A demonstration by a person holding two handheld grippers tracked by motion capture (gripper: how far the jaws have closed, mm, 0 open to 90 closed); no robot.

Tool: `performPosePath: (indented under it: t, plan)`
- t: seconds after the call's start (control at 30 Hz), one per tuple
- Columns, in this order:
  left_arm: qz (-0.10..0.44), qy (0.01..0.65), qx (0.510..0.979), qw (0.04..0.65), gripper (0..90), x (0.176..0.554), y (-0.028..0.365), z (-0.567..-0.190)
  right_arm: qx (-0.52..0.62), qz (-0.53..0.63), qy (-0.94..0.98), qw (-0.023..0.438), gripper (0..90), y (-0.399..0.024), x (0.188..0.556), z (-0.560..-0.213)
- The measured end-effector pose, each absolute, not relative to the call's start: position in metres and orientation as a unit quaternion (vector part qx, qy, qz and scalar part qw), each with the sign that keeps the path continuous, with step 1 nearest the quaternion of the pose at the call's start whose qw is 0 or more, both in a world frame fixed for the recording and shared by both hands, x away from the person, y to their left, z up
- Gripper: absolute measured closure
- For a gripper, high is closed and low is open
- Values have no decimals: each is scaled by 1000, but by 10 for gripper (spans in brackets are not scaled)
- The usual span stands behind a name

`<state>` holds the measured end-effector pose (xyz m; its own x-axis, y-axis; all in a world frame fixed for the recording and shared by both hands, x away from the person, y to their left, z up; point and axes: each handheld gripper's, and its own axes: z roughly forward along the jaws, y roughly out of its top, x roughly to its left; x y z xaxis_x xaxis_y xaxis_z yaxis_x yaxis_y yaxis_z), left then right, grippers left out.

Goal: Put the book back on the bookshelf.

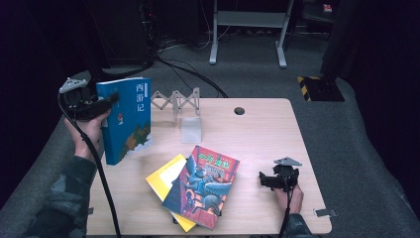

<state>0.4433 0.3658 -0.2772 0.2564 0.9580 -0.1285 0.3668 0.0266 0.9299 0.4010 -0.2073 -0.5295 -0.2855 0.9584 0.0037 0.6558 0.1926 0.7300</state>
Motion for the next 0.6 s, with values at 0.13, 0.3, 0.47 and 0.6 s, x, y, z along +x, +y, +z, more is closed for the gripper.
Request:
performPosePath:
  t: [0.13, 0.3, 0.47, 0.6]
  plan:
    - [313, 534, 620, 481, 617, 439, 372, -276, 548, 320, 736, 237, 53, -207, 401, -530]
    - [324, 537, 620, 471, 617, 436, 376, -276, 548, 320, 736, 237, 53, -207, 401, -530]
    - [329, 542, 618, 465, 617, 434, 382, -276, 548, 320, 735, 237, 54, -207, 401, -530]
    - [344, 542, 613, 460, 618, 434, 384, -277, 547, 321, 736, 237, 57, -207, 401, -530]
